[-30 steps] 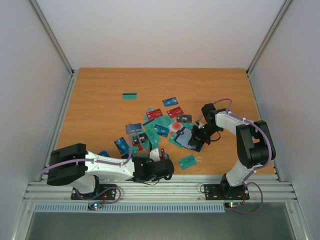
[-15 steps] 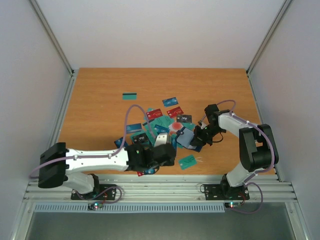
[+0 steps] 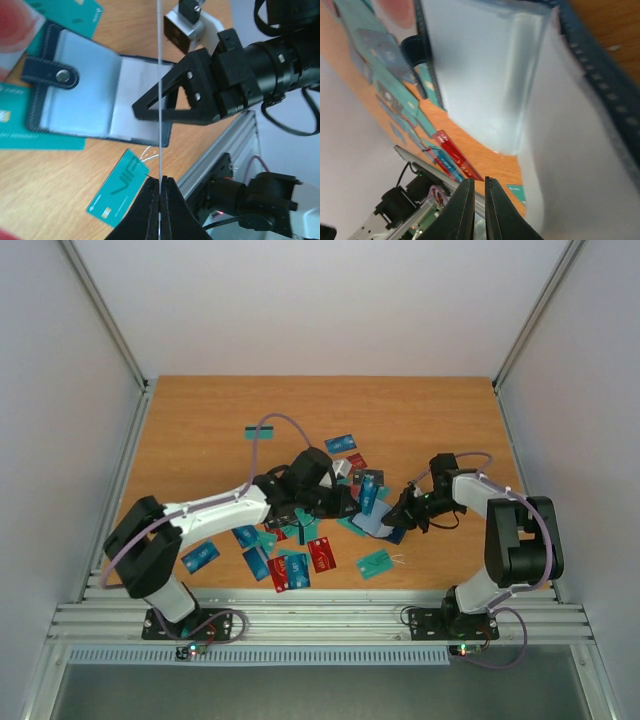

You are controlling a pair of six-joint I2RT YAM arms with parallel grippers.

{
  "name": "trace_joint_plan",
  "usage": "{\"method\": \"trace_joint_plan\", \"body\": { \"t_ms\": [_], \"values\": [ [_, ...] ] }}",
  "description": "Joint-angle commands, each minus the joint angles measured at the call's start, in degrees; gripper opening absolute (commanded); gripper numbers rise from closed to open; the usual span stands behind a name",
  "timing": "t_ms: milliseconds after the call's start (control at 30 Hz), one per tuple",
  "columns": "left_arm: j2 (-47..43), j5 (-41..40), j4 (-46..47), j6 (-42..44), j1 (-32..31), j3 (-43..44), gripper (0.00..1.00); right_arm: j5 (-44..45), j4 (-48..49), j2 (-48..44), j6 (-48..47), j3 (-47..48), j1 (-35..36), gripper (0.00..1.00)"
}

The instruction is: Put the credit cards into the card holder

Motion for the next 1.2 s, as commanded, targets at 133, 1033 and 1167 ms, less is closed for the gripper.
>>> {"method": "trace_joint_plan", "body": {
  "t_ms": [133,1033,1167],
  "values": [
    [9.6,21.8,20.2,-3.2,6.8,2.3,0.0,-8.2,6.7,-5.8,3.9,-2.2,-2.6,0.2],
    [15.0,33.3,47.8,-22.9,12.7,-4.4,0.0,-18.8,27.7,-16.9,16.7,-7.5,-7.1,0.26],
    [14.7,35.4,49.0,-23.6,12.7,-3.9,0.0,-19.9,30.6,-16.2,18.6,-6.6,-7.1,0.33]
  ]
}}
